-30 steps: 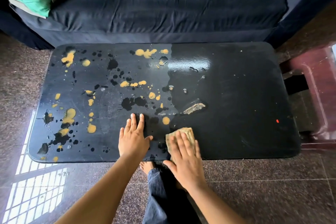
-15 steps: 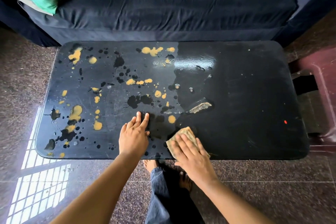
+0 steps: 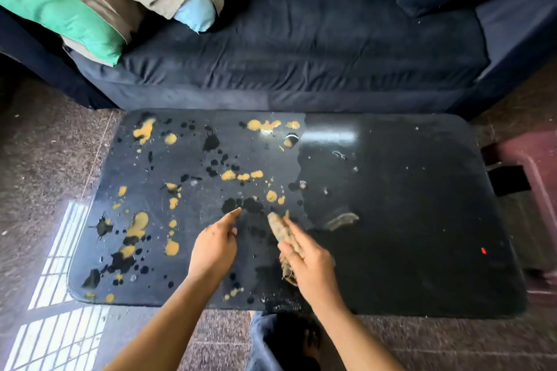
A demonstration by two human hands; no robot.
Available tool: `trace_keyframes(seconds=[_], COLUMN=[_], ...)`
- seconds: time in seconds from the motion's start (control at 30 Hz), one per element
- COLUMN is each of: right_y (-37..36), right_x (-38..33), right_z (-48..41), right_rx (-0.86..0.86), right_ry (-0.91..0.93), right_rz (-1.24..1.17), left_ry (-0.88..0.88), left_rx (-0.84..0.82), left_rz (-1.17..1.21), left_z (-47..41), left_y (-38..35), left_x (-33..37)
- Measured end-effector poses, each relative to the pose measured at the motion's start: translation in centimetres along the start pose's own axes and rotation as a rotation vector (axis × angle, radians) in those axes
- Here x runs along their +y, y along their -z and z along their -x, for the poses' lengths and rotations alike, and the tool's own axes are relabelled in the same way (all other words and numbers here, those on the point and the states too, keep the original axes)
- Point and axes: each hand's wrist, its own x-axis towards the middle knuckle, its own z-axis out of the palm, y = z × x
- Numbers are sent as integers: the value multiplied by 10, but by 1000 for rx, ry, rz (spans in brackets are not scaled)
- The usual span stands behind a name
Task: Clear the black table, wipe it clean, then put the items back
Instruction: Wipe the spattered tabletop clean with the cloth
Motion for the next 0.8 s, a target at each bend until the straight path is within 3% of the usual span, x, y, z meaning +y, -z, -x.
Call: trace_keyframes(seconds=[0.1,0.37,0.53,0.7,0.8], right_y=[19,29,13,-25,-45], right_x=[-17,-14,6,7,-2], right_z=[-50,-197,-251,-264,-266], right_rx=[123,225,188,145,-69], right_ry=[-61,-185,-149,-157,-11], right_rz=[-1,454,877,1013,1038], left_ry=[-64,-103,-75,-44,-48], left_rx=[26,-67,-110,-218,-266], left_rz=[5,-221,-370,-497,-581], left_z=[-26,-127,-181,-217,-229], left_y=[14,32,47,52,52], left_x=[13,38,43,47,46])
